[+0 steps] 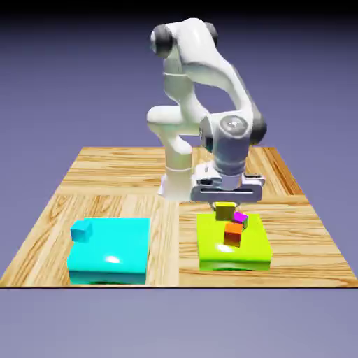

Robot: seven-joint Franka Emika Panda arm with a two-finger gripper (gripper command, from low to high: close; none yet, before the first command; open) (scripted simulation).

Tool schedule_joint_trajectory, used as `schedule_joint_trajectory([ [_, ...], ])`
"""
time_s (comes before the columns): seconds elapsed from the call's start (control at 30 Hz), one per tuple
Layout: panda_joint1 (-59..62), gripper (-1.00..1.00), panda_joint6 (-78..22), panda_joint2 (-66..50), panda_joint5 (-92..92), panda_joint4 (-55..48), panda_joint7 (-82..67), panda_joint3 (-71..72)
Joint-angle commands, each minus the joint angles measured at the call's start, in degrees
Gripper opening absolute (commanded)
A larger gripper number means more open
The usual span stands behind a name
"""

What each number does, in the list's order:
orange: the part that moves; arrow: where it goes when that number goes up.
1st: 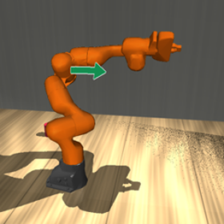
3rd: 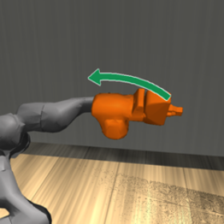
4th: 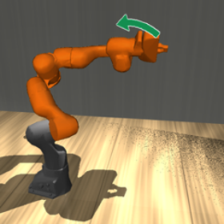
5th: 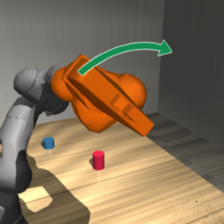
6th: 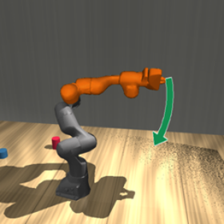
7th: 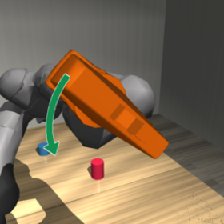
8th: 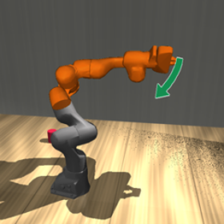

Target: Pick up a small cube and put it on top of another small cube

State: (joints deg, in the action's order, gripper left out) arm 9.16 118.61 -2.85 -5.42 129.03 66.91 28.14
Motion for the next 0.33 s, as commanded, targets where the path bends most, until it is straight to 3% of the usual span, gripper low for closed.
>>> schedule_joint_trajectory([
  [0.0,0.2,-1.00,0.0,0.0,0.2,0.0,0.1,0.0],
  [0.2,-1.0,-1.00,10.5,-6.0,2.8,4.9,2.0,-0.6],
  [0.23,-1.0,1.00,10.5,-6.0,2.8,4.9,2.0,-0.6],
  [0.3,-0.7,1.00,8.0,-4.6,2.2,3.8,1.5,-0.5],
])
